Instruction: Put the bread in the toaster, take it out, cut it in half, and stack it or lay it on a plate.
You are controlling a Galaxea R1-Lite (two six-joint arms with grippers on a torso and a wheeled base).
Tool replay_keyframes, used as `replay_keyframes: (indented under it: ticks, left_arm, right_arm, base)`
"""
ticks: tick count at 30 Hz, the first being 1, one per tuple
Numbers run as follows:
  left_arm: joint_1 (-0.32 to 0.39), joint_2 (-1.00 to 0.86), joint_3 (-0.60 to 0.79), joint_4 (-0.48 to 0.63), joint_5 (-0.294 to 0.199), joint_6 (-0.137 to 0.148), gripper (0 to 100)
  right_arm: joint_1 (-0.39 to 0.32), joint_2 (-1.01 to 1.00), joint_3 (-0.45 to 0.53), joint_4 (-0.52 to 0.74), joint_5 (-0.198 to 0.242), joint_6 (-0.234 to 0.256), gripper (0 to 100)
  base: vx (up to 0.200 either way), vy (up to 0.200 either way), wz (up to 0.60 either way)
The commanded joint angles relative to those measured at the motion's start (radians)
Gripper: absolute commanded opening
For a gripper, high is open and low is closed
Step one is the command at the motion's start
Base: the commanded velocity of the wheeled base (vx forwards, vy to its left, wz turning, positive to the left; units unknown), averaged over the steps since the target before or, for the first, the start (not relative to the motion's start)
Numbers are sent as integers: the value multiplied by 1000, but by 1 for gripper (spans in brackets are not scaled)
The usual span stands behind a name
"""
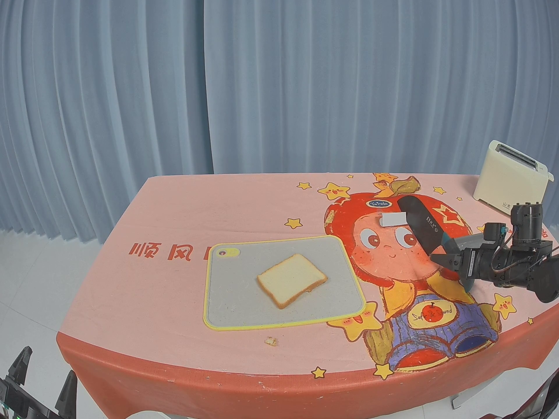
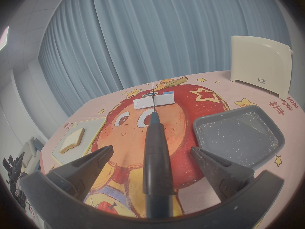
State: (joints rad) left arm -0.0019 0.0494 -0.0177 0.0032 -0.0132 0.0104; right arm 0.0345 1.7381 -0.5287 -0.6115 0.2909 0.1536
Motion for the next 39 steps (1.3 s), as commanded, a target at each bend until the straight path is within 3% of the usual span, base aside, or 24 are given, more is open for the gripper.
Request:
replay_keyframes:
  ticks: [1,17,18,39]
  left_arm:
    - [0,1,16,0,1,0,100]
    - [0,1,16,0,1,0,100]
    - [0,1,16,0,1,0,100]
    - [0,1,16,0,-1,0,100]
  right_arm:
    - [4,5,0,-1,1,1,100]
    - [4,28,1,-1,1,0,100]
    - [4,26,1,-1,1,1,0]
    - [5,1,-2,-4,1,1,0]
  base:
    - [0,0,0]
    - [0,0,0]
    - [0,0,0]
    - [0,0,0]
